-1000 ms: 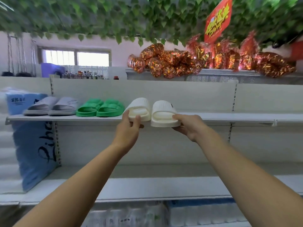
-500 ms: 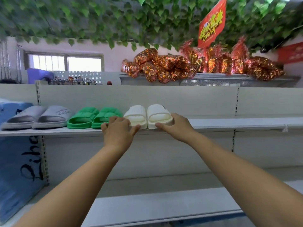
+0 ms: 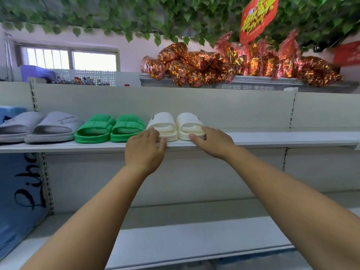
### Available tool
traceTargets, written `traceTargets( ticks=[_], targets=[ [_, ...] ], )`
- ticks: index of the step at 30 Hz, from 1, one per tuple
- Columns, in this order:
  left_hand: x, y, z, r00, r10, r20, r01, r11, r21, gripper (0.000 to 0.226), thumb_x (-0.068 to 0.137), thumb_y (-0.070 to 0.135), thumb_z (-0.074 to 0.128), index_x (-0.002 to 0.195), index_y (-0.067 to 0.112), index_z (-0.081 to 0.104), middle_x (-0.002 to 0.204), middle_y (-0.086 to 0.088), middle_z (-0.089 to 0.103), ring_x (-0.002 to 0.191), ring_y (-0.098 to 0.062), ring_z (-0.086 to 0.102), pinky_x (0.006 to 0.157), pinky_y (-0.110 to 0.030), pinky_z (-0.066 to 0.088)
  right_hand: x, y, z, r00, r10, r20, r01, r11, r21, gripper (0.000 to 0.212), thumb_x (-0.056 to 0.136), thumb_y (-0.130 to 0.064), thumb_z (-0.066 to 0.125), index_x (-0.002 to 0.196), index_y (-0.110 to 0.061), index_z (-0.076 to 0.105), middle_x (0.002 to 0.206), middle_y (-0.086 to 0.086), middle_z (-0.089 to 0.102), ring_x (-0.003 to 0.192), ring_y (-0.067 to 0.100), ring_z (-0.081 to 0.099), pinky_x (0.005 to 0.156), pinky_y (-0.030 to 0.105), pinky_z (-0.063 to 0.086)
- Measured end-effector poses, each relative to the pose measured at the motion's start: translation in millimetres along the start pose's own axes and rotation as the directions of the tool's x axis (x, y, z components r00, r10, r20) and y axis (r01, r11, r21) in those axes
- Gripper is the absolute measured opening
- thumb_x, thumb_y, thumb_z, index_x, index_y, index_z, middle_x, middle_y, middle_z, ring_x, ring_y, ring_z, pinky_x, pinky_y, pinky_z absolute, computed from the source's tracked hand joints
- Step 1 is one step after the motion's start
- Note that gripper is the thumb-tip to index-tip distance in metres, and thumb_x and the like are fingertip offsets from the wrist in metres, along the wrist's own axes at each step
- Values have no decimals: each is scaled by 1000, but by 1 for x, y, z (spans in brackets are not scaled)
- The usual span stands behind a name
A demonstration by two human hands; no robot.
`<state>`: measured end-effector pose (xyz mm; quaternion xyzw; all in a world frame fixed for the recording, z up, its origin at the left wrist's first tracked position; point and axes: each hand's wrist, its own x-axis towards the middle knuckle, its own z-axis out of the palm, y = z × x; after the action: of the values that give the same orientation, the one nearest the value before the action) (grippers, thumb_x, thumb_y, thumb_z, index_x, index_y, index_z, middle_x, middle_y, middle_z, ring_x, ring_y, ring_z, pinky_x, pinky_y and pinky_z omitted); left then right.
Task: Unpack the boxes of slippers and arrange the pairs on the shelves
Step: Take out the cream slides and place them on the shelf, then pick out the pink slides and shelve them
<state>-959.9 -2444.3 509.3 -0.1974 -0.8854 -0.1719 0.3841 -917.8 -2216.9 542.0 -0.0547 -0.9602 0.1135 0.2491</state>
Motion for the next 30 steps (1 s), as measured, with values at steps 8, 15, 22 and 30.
traceTargets(
  ticks=[8, 15, 22, 30],
  targets=[
    [1, -2, 6, 999, -8, 48, 5, 998, 63, 51, 104, 48, 26, 125, 16, 58, 145, -7, 54, 131, -28, 51, 105, -42, 35, 0, 0, 11, 998, 6, -58, -11, 997, -77, 70, 95, -70, 26, 137, -19, 48, 137, 2, 55, 123, 25, 52, 84, 40, 41],
    [-39, -5, 2, 993, 117, 8, -116, 990, -87, 63, 106, 50, 33, 157, 14, 31, 165, -5, 27, 151, -26, 23, 124, -42, 16, -48, -2, 17, 961, -76, -265, 101, 991, 83, 42, 102, -48, 40, 118, -13, 56, 124, 4, 59, 116, 27, 52, 92, 38, 43],
    [-188, -3, 19, 985, 162, 52, -143, 955, -260, 55, 101, 45, 47, 146, 14, 49, 149, -5, 51, 136, -26, 47, 110, -45, 37, -179, 13, 78, 943, -195, -268, 235, 964, 126, 56, 98, -43, 52, 143, -11, 50, 149, 6, 50, 136, 23, 45, 111, 37, 38],
    [-384, -20, 68, 868, -35, 495, 166, 960, -224, 60, 99, 47, 52, 147, 10, 49, 148, -14, 52, 133, -36, 48, 111, -50, 40, -351, 47, 191, 928, -54, 368, 6, 991, 130, 74, 95, -59, 45, 155, -16, 33, 163, 4, 30, 148, 26, 30, 121, 43, 26]
  ],
)
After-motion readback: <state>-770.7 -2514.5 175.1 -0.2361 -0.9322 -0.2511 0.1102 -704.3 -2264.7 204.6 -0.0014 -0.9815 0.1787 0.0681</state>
